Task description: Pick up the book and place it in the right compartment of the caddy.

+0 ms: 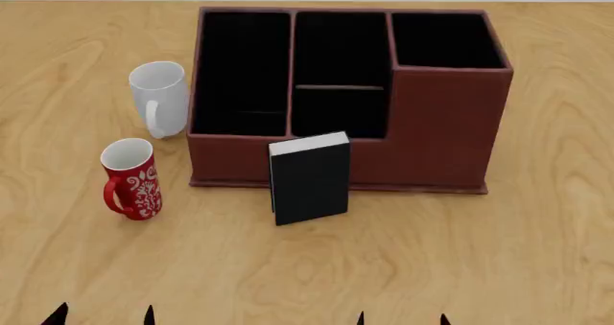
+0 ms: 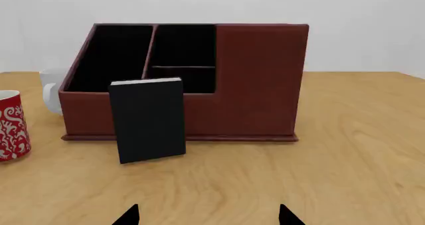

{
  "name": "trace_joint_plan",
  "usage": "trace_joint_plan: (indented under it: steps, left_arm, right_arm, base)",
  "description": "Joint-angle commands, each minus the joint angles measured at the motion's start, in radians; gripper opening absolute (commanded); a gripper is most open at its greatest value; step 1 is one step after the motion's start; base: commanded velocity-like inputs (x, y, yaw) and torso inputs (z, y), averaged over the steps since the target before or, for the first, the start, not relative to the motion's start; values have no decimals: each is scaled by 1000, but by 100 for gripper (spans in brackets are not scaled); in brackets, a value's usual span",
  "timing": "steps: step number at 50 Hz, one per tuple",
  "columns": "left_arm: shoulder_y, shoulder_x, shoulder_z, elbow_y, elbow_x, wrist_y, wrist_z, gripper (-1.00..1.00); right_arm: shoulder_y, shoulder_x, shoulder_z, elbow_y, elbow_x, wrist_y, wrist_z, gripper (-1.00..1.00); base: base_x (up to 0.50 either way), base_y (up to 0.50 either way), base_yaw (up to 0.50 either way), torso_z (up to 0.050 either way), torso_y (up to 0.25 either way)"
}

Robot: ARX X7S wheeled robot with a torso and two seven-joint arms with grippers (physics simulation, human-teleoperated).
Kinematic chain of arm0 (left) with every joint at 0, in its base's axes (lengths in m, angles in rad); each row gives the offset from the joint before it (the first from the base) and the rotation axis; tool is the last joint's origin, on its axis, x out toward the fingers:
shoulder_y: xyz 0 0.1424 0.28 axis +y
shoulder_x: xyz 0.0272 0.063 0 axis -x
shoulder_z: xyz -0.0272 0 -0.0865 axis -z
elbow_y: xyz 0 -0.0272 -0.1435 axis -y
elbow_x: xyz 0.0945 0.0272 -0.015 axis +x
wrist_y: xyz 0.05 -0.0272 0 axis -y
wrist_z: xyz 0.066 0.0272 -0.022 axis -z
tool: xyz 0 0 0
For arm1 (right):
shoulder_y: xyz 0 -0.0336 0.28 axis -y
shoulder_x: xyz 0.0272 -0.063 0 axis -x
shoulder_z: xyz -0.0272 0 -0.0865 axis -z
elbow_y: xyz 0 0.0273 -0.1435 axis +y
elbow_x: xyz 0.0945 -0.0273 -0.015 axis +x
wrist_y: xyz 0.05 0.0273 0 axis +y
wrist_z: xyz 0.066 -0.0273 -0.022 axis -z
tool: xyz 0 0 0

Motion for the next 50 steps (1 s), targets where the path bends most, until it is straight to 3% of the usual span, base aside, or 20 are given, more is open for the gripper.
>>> trace_joint_plan:
  steps: [1,2,23,39,50]
  left_arm:
    - [0,-10,0,0,-10,0,0,100]
    - [-1,-10,11,-1,-10,-1,-11,100]
    - [1,-66,51,106,-105,-82,-62,100]
    - [-157,-119,63,425,-221,-373,-66,100]
    - [-301,-165,20,628,-327,-631,-100,100]
  right_arm:
    - [0,142,-174,10,61,-22,171,100]
    - [12,145,-173,5,145,-18,170,100]
    - [8,169,-177,-75,171,23,186,100]
    - [110,243,-118,-413,219,239,245,100]
    - [283,299,-84,-648,295,519,283,100]
  base:
    - [0,0,0,0,0]
    - [0,0,0,0,0]
    - [0,0,0,0,0]
    - [0,0,0,0,0]
    - [0,0,0,0,0]
